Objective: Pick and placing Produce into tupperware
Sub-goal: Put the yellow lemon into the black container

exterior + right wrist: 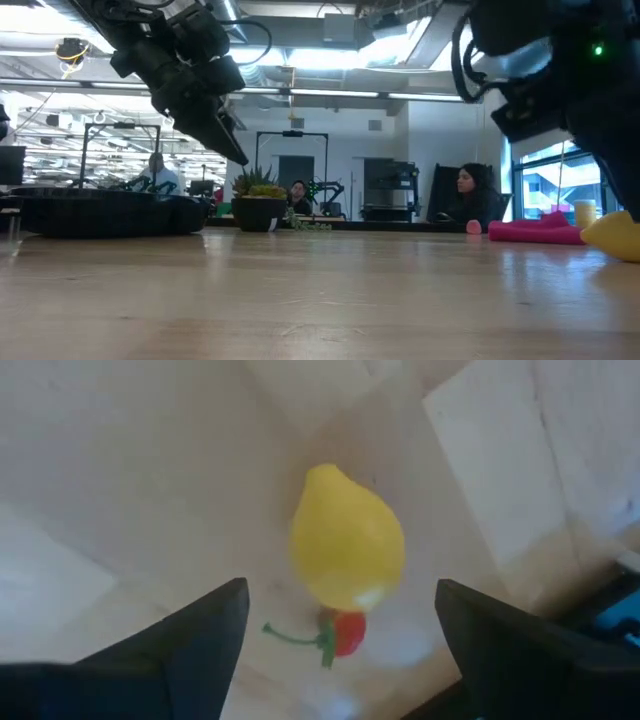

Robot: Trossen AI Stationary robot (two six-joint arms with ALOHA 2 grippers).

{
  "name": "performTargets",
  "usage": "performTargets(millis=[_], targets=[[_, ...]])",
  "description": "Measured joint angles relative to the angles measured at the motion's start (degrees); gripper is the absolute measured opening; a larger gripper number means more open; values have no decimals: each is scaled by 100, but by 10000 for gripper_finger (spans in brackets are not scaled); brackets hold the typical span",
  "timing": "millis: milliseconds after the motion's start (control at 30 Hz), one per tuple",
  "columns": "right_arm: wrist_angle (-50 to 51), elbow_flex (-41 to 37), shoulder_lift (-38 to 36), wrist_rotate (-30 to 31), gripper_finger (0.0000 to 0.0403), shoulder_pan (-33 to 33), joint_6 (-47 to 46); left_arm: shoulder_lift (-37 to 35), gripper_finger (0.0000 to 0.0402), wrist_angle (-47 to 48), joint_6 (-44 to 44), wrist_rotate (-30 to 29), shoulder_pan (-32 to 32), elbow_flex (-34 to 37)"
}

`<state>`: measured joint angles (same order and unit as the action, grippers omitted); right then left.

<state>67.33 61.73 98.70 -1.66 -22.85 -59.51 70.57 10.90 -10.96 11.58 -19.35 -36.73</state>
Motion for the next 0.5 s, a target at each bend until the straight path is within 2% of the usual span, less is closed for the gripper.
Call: performTargets(millis=[367, 500], targets=[[-1026, -773, 0, -203, 323, 268, 429, 0, 249, 2, 186, 0, 0, 0], [-1154, -961, -23, -338, 308, 346, 467, 0, 249, 12, 184, 1, 2, -2]])
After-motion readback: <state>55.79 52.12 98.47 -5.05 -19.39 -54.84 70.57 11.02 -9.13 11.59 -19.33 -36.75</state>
